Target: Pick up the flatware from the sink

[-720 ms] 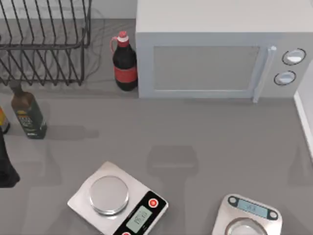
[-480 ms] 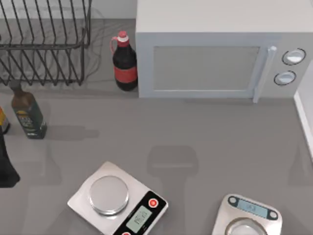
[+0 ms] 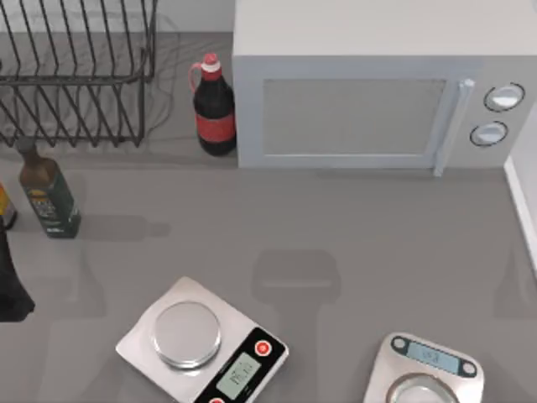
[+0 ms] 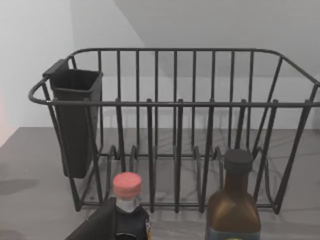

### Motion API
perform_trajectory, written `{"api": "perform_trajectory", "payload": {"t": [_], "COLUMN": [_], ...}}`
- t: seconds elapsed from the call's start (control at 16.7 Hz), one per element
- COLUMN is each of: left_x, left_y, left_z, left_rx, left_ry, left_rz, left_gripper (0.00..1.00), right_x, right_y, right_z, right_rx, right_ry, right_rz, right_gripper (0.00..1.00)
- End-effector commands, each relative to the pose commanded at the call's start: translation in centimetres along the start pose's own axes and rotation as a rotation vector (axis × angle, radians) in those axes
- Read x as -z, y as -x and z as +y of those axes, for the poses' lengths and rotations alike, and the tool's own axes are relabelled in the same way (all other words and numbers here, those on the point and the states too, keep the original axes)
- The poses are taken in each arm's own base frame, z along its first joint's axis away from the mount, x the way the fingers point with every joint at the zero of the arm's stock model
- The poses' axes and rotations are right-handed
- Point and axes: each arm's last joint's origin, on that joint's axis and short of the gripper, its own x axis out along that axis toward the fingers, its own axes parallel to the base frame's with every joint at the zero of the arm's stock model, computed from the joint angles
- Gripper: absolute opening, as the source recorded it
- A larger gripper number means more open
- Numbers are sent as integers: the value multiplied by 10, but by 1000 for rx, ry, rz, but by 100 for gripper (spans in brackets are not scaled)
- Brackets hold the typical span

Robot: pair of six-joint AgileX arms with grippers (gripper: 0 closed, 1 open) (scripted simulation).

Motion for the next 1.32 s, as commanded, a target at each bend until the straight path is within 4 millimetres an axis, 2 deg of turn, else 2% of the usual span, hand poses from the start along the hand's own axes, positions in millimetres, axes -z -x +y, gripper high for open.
{"api": "perform_trajectory", "payload": {"t": [0.84,1.08,1.32], "left_x": [0,0,0], "left_y": [0,0,0], "left_z": [0,0,0], "left_rx": [0,0,0], "left_ry": [0,0,0], "left_rz": [0,0,0], "left_gripper": [100,100,100], "right_x": [-4,-31,-74], "right_y": [0,-6,-30], "right_z": [0,-2,-7], "right_rx": [3,22,48], "right_ry": [3,17,38], "right_rz": [20,137,335], "right_gripper": [100,100,100]}}
